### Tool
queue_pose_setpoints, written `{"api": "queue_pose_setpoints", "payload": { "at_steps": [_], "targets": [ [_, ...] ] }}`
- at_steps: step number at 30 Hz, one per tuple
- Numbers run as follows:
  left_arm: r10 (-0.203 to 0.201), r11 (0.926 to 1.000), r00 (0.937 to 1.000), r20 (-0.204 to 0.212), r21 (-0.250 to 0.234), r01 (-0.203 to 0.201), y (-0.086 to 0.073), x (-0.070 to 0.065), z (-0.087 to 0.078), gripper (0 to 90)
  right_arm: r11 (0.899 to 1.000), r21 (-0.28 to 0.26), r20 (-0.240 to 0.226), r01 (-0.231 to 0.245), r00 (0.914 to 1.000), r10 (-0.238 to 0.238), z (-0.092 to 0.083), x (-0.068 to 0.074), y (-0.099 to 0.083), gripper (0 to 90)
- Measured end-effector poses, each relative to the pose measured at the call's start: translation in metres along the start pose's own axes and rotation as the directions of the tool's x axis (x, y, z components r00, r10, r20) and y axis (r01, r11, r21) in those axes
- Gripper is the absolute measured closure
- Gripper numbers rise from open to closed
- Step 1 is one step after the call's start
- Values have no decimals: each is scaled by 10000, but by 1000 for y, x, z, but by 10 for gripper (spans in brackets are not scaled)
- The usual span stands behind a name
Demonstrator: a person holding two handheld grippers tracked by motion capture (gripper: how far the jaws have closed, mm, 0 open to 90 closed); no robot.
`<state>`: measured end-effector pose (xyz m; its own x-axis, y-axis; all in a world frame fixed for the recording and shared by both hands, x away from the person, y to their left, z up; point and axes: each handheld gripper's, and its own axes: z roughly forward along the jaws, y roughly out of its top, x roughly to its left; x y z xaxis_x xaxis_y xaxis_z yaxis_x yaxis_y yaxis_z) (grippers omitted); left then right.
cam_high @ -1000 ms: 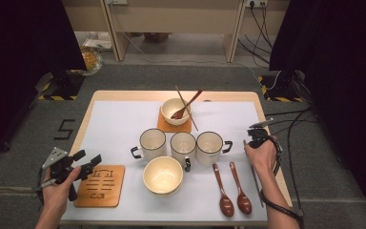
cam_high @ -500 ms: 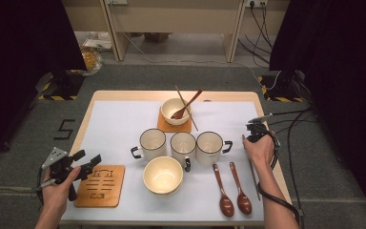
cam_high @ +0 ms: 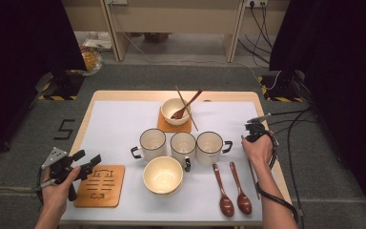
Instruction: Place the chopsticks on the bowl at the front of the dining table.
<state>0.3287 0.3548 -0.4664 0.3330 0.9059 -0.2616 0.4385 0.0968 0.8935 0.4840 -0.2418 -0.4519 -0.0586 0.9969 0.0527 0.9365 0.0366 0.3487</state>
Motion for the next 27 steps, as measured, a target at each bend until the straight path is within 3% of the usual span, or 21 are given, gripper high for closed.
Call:
{"api": "queue_pose_setpoints", "payload": {
  "at_steps": [8, 27],
  "targets": [
    [22, 10000, 10000, 19, 15, -22, 0, -1, 0, 196, 9998, -137, -121, -111, 9999, 110, -7, 0, -9, 723],
    [45, 10000, 10000, 27, 11, -45, 0, -1, 0, 196, 9998, -160, -325, -91, 9994, 86, -27, -3, -50, 715]
  ]
}}
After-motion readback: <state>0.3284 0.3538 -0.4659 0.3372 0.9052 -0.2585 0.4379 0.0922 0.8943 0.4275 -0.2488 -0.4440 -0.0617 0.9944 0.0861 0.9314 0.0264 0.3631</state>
